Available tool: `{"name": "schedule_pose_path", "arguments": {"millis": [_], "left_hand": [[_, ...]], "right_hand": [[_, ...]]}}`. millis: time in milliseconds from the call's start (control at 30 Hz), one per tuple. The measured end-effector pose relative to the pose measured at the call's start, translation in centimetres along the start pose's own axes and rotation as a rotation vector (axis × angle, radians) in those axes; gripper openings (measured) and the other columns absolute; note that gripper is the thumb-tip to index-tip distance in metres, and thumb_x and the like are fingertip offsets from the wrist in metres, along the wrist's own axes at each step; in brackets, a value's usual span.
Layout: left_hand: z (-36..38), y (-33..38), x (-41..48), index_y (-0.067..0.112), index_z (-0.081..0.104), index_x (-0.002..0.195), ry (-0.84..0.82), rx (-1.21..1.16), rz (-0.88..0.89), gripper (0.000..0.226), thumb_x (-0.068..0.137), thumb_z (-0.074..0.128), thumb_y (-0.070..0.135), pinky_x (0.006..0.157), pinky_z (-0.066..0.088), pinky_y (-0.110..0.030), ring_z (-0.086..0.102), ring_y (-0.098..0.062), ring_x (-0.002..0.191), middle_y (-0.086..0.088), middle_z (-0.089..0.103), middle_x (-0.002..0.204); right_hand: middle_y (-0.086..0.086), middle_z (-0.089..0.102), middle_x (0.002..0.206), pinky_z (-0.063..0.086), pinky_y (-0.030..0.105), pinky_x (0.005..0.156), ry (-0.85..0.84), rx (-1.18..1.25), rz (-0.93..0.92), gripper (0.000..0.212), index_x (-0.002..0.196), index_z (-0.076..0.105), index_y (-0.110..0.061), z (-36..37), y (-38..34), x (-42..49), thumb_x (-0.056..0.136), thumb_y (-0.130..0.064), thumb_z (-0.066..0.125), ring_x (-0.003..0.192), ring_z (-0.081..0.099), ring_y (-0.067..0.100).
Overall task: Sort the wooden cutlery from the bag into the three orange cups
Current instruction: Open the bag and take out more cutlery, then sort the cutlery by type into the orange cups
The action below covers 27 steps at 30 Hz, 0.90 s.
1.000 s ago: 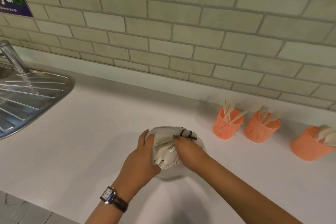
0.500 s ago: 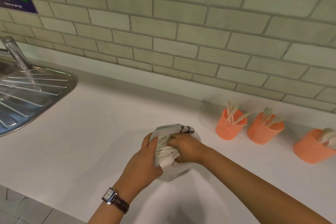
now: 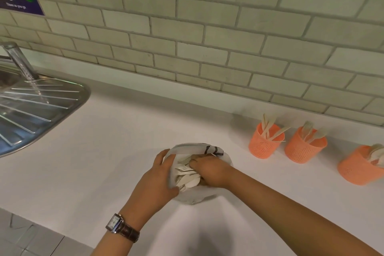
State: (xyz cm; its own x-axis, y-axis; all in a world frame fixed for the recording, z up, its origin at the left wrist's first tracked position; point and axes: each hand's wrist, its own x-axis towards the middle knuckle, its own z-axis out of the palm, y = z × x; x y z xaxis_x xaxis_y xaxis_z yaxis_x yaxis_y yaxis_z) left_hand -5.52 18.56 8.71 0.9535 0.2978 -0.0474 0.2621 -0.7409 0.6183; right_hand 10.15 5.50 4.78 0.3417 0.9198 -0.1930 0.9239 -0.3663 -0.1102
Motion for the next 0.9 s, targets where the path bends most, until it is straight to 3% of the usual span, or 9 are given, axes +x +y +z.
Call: {"name": "schedule_pose_path", "arguments": {"millis": [133, 233, 300, 400, 500, 600, 700, 800, 900], "left_hand": [[-0.9, -0.6, -0.5, 0.035, 0.032, 0.137, -0.01, 0.034, -0.022, 0.074, 0.074, 0.068, 0.023, 0.078, 0.052, -0.026, 0.061, -0.015, 0.097, 0.016, 0.014, 0.151], [-1.6, -1.4, -0.8, 0.039, 0.032, 0.137, -0.029, 0.033, -0.038, 0.072, 0.076, 0.066, 0.023, 0.079, 0.051, -0.025, 0.061, -0.014, 0.096, 0.017, 0.012, 0.152], [-1.9, -1.9, -0.7, 0.04, 0.029, 0.139, -0.043, 0.046, -0.049, 0.074, 0.077, 0.065, 0.022, 0.075, 0.049, -0.023, 0.06, -0.012, 0.085, 0.016, 0.01, 0.153], [-2.3, -2.5, -0.1, 0.04, 0.025, 0.141, -0.04, 0.028, -0.064, 0.079, 0.077, 0.066, 0.018, 0.07, 0.044, -0.018, 0.05, -0.012, 0.067, 0.012, 0.013, 0.152], [-2.6, -2.9, 0.5, 0.038, 0.023, 0.142, -0.041, -0.039, -0.078, 0.084, 0.075, 0.067, 0.015, 0.07, 0.041, -0.016, 0.051, -0.015, 0.071, 0.008, 0.019, 0.151], [-2.6, -3.0, 0.6, 0.042, 0.027, 0.14, -0.034, -0.057, -0.054, 0.081, 0.075, 0.07, 0.02, 0.08, 0.043, -0.018, 0.06, -0.024, 0.097, 0.01, 0.024, 0.15], [-2.6, -2.5, 0.6, 0.049, 0.049, 0.12, 0.026, -0.11, 0.014, 0.055, 0.076, 0.074, 0.028, 0.088, 0.04, -0.018, 0.049, -0.007, 0.113, 0.012, 0.025, 0.15], [-2.8, -1.2, 0.9, 0.045, 0.069, 0.088, 0.152, -0.246, 0.116, 0.021, 0.074, 0.074, 0.03, 0.096, 0.038, -0.024, 0.037, -0.004, 0.128, 0.015, 0.035, 0.145], [-2.6, 1.7, 1.2, 0.038, 0.072, 0.074, 0.224, -0.375, 0.216, 0.005, 0.075, 0.07, 0.034, 0.096, 0.033, -0.019, 0.039, 0.0, 0.126, 0.021, 0.048, 0.132]], "right_hand": [[0.012, 0.063, 0.1, 0.038, 0.029, 0.068, -0.008, 0.09, 0.023, 0.024, 0.102, 0.052, -0.007, -0.7, 0.2, -0.6, 0.088, -0.026, 0.056, 0.091, 0.06, 0.028], [0.003, 0.062, 0.118, 0.046, 0.03, 0.085, -0.021, 0.196, 0.067, 0.033, 0.12, 0.05, -0.018, -1.6, 0.5, -1.5, 0.088, -0.027, 0.053, 0.107, 0.058, 0.023], [-0.002, 0.058, 0.125, 0.045, 0.029, 0.087, -0.034, 0.232, 0.095, 0.039, 0.129, 0.045, -0.027, -2.7, 0.5, -2.2, 0.09, -0.025, 0.049, 0.111, 0.055, 0.02], [-0.001, 0.062, 0.104, 0.047, 0.032, 0.074, 0.024, 0.289, 0.009, 0.021, 0.109, 0.05, -0.021, -4.0, -0.1, -2.6, 0.087, -0.02, 0.051, 0.091, 0.058, 0.018], [-0.003, 0.062, 0.098, 0.046, 0.029, 0.072, 0.1, 0.384, -0.022, 0.023, 0.104, 0.05, -0.019, -4.7, -1.0, -3.1, 0.082, -0.016, 0.057, 0.087, 0.055, 0.012], [-0.009, 0.061, 0.088, 0.047, 0.019, 0.07, 0.314, 0.743, 0.104, 0.027, 0.099, 0.053, -0.029, -5.4, -2.2, -3.7, 0.079, -0.014, 0.061, 0.082, 0.056, -0.002], [0.0, 0.065, 0.071, 0.051, 0.025, 0.071, 0.635, 1.093, 0.271, 0.008, 0.077, 0.062, -0.01, -6.6, -3.2, -5.0, 0.084, -0.007, 0.061, 0.071, 0.062, 0.01], [0.003, 0.058, 0.057, 0.05, 0.023, 0.061, 0.94, 1.261, 0.356, 0.023, 0.069, 0.057, -0.009, -7.4, -3.0, -7.8, 0.088, 0.004, 0.054, 0.057, 0.057, 0.015], [-0.001, 0.055, 0.055, 0.046, 0.017, 0.056, 1.137, 1.292, 0.481, 0.014, 0.081, 0.058, -0.016, -6.4, -2.2, -11.6, 0.089, -0.005, 0.058, 0.055, 0.052, 0.012]]}}
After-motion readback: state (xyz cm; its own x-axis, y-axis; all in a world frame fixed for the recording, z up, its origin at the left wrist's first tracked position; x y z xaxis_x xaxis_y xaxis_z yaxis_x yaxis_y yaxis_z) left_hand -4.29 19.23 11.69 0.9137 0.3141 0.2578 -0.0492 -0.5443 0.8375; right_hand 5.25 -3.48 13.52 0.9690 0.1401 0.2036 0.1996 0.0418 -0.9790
